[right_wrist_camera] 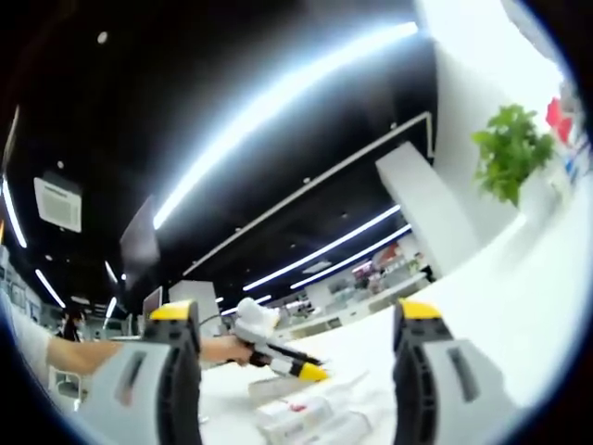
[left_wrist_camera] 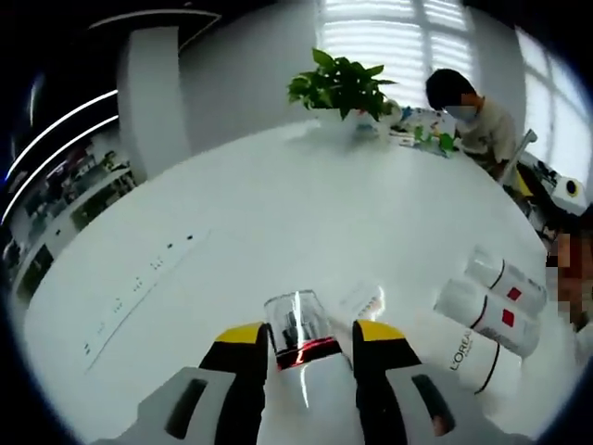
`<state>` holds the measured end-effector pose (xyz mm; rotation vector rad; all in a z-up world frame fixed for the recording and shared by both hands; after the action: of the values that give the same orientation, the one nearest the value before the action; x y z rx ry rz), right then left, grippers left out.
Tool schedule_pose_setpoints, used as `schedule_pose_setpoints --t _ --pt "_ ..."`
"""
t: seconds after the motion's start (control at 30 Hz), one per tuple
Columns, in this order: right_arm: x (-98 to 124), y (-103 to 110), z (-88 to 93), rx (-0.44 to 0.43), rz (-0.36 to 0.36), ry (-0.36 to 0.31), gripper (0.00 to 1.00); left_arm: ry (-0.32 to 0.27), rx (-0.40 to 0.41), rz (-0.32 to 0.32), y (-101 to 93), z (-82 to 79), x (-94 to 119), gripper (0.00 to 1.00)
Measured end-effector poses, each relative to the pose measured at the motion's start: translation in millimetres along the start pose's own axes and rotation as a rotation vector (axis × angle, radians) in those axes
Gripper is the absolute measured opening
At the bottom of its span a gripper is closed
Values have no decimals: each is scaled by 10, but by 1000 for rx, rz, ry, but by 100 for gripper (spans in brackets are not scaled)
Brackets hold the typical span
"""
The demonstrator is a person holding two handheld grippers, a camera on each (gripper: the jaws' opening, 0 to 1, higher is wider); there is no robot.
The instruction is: Arrange the skincare products in the storage area until every visible bottle or jar stands upright without overlapping.
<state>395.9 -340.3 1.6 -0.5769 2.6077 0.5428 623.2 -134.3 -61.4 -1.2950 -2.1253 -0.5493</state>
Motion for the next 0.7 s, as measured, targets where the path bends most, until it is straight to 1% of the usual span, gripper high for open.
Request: schedule_pose_setpoints --t 0.07,0.13,0.17,0.3,0.47,0.53,0.6,0.67,0.7 --pt "-2 0 -3 0 -2 -1 86 33 -85 -18 15 41 8 32" --pt "-2 0 -4 1 -2 -1 86 62 -212 -36 31 67 23 32" --pt "-4 1 -1 1 -3 2 86 79 -242 -46 42 76 27 32" --pt "4 9 1 -4 -6 -1 86 92 -217 -48 46 51 15 32" --pt "5 14 -6 -6 -6 -6 86 137 -165 -23 94 10 -23 33" --pt "6 15 -15 -6 -9 -12 86 159 -119 -12 96 -3 -44 33" --pt "7 9 -20 -6 -7 -15 87 174 -45 -19 100 -20 -88 33" --pt "6 7 -16 -9 -9 -12 87 175 2 -23 87 -33 -117 33" --pt "3 10 -13 -9 -10 -10 87 174 4 -16 80 -30 -124 33"
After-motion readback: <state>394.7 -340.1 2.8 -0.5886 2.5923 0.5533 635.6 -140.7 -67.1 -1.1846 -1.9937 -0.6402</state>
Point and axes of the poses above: the point that each gripper's makers call its tool centre point, and the gripper's own axes: x roughly backward along the fingers, y roughly to its left, z roughly out of its underside, the point moved 7 cm from there along x, roughly backward along the fingers, and after that the axes turned 1 degree about y, right-handed, at the moved point
